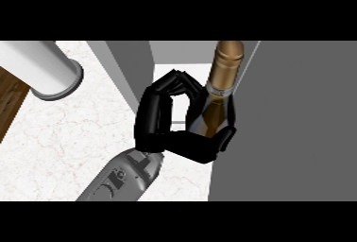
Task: Pick up the wine, place it into the cabinet and close the cabinet
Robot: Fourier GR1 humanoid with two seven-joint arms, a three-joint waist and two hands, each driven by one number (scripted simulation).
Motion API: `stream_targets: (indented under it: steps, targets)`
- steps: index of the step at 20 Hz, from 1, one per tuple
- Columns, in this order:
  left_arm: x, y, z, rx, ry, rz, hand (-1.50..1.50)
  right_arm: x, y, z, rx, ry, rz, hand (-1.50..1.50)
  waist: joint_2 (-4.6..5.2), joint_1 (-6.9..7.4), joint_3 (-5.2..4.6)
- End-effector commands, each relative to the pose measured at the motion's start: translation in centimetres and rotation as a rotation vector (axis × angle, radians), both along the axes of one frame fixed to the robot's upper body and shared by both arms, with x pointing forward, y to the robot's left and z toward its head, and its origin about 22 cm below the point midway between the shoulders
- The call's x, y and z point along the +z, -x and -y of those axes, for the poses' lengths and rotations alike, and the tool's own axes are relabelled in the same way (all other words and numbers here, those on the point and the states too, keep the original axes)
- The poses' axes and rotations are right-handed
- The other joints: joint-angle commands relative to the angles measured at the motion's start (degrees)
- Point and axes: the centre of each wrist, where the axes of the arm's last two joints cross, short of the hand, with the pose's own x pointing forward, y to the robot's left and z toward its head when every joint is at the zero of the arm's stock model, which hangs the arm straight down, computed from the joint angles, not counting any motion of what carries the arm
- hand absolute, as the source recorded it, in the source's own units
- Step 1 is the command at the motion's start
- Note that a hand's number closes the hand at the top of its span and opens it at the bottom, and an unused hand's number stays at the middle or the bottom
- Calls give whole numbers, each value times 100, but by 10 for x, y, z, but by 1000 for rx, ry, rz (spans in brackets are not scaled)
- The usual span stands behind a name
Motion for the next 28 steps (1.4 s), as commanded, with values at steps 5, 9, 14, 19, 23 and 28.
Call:
stream_targets:
  steps: [5, 9, 14, 19, 23, 28]
  targets:
    - [-18, -6, 5, 42, 43, -31, 150, 12, 18, 3, 30, -37, 40, -150, 1, 5, -1]
    - [-33, -21, -5, 56, 98, -32, 150, 13, 32, 5, 50, -35, 39, -150, 4, -33, -2]
    - [-75, -18, -7, 66, 11, -38, 150, 15, 4, 1, 45, -41, 32, -150, 13, 9, -3]
    - [-75, -27, -3, 104, -76, -23, 150, 6, 30, 2, 34, -58, 19, -150, -5, 1, 1]
    - [-98, -38, -20, 121, -84, -10, 150, 7, 26, 8, 21, -36, 41, -150, 5, -4, 0]
    - [-97, -53, -25, 172, -66, 2, 150, 7, 21, -4, 41, -51, 50, -150, 11, -6, -4]
